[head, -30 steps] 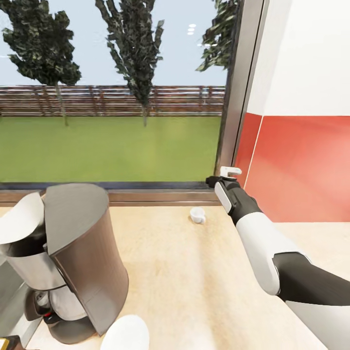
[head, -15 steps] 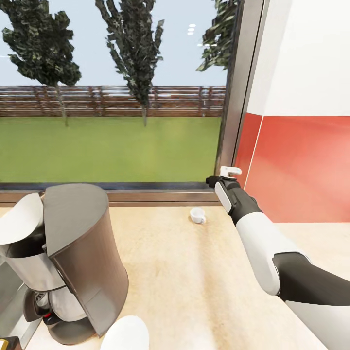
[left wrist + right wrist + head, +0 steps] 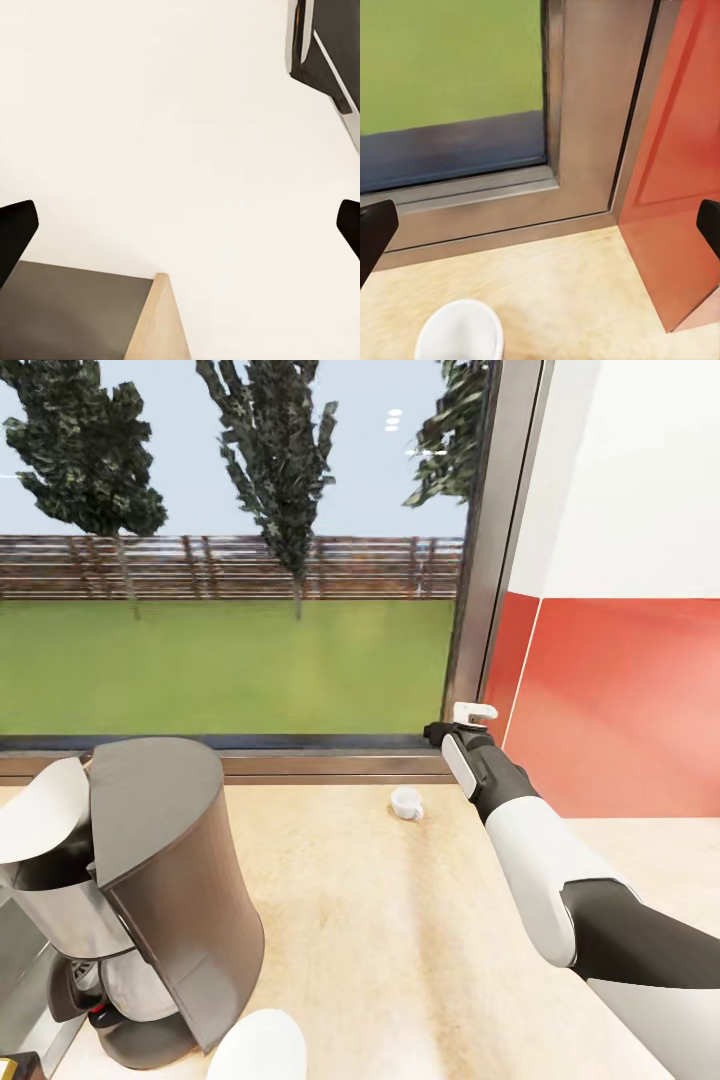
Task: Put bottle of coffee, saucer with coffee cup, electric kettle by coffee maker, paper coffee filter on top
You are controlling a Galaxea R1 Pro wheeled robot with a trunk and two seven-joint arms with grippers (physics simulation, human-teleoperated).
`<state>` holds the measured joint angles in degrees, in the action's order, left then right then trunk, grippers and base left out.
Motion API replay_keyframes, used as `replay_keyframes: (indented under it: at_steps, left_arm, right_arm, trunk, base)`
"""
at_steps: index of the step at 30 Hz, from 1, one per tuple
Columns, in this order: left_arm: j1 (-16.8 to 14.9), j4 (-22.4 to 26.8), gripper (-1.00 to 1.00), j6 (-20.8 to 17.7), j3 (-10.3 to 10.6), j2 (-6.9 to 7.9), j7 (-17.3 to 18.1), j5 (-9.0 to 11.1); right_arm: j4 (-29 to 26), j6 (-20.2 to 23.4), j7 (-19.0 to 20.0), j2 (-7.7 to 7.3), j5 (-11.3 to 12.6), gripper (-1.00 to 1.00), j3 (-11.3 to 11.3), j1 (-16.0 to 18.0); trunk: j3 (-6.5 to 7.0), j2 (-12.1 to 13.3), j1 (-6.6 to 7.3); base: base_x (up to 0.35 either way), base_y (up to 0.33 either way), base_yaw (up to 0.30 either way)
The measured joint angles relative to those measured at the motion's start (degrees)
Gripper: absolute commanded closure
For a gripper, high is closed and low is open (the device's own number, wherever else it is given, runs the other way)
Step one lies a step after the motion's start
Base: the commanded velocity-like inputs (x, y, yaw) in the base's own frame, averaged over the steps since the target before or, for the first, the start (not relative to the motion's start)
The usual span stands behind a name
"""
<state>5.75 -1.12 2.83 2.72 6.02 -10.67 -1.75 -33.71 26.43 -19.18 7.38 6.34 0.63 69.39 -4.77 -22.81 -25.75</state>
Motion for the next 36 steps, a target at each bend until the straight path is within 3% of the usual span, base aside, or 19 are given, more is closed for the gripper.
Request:
replay_keyframes:
  at_steps: [17,27,36]
  left_arm:
    - [1.0,0.0,-1.0,0.0,0.1,0.49,0.1,-0.1]
    - [1.1,0.1,-1.0,0.1,0.1,0.15,0.0,0.0]
    - [1.1,0.0,-1.0,0.0,0.2,-0.11,0.1,-0.1]
  right_arm:
    - [-0.1,0.4,-0.1,0.09,-0.1,-1.0,0.0,0.1]
    - [0.2,0.3,-0.1,0.59,-0.1,-1.0,0.1,0.2]
    - [-0.5,0.3,0.3,0.18,0.0,-1.0,0.1,0.2]
  trunk:
    - [0.0,0.0,0.0]
    - [0.0,0.0,0.0]
    - [0.0,0.0,0.0]
  base:
    - [0.0,0.0,0.0]
    - [0.0,0.0,0.0]
    - [0.0,0.0,0.0]
